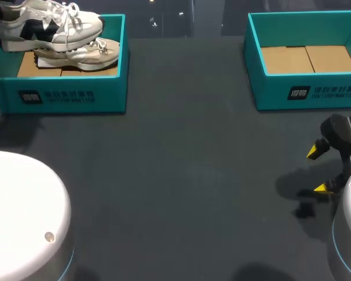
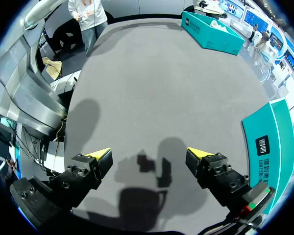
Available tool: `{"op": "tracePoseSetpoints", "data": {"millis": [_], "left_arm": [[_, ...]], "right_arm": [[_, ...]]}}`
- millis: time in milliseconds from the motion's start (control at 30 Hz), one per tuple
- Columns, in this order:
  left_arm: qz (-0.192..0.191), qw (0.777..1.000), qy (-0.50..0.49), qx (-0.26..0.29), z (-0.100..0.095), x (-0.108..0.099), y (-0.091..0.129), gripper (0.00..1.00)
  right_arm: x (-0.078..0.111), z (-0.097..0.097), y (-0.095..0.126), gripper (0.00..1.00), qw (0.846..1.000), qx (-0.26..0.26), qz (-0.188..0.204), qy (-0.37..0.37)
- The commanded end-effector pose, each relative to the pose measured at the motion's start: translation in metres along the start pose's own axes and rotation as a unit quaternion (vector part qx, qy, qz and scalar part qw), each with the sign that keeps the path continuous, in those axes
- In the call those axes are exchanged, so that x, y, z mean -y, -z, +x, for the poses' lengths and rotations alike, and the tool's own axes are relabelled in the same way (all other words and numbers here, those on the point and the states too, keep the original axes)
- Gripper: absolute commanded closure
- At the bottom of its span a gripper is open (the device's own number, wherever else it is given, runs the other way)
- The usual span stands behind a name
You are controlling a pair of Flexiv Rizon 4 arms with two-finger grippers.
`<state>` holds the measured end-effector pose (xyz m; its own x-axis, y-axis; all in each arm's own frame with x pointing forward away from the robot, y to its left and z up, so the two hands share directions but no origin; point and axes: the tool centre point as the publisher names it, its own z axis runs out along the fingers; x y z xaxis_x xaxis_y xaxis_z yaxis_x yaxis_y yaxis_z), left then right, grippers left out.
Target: Take the shoe out of the shoebox, open the shoe tongue, remove and reinsert the insole, then place the shoe into the shoebox
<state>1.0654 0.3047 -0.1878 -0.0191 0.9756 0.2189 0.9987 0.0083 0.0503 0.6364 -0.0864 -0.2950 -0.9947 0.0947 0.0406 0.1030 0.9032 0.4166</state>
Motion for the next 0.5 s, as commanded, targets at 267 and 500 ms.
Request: {"op": "tracePoseSetpoints", "data": {"millis": [267, 500], "left_arm": [[-0.003, 1.0, -0.005, -0.006, -0.01, 0.018, 0.056, 1.0], [-0.006, 1.0, -0.013, -0.003, -0.023, 0.044, 0.079, 1.0]], "right_arm": [[0.0, 0.002, 0.0, 0.0, 1.0, 0.002, 0.002, -0.001], [0.0, 0.002, 0.0, 0.0, 1.0, 0.002, 0.002, -0.001]]}}
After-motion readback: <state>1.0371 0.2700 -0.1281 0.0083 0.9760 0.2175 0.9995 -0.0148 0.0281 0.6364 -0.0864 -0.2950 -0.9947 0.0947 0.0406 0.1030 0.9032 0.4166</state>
